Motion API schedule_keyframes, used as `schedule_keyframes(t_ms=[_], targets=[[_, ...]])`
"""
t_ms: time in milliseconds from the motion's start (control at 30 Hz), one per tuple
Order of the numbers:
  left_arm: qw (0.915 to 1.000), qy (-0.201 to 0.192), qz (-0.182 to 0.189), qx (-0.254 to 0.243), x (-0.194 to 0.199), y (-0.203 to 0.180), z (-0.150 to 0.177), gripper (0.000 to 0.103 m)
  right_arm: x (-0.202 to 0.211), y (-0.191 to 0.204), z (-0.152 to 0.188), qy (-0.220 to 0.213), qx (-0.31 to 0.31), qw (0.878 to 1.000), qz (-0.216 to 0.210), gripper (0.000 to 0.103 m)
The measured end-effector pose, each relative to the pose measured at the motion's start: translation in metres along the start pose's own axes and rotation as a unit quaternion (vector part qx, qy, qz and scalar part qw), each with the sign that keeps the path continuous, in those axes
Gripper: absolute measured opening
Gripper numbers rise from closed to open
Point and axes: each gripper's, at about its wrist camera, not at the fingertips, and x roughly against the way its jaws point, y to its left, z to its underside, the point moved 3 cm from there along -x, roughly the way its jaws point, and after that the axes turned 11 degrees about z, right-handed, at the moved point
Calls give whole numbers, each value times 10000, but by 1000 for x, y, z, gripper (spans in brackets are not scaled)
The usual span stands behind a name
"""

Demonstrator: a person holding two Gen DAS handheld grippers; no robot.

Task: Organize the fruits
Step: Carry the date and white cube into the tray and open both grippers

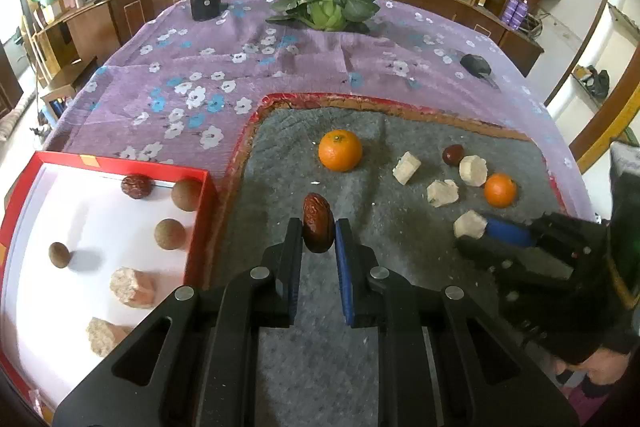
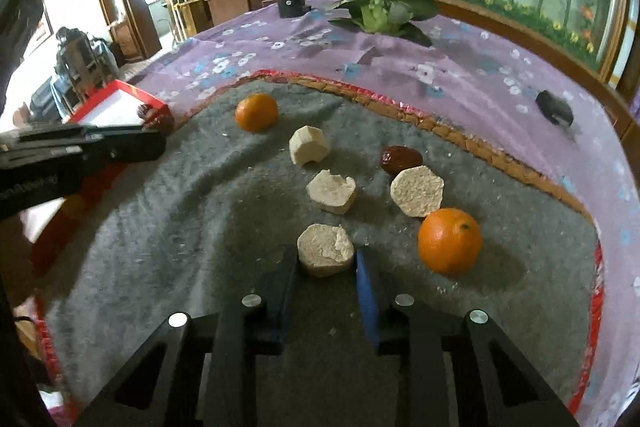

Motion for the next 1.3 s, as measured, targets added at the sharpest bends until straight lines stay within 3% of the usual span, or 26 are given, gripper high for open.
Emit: schedule_keyframes(t_ms=[600,1300], targets=[[9969,-434,-633,198,57,47,13,15,35,85,-35,-338,438,9942,-927,27],[9879,-497,-1090,980,85,136,37,15,19,168,-57,-228,1115,9859,-1225,27]])
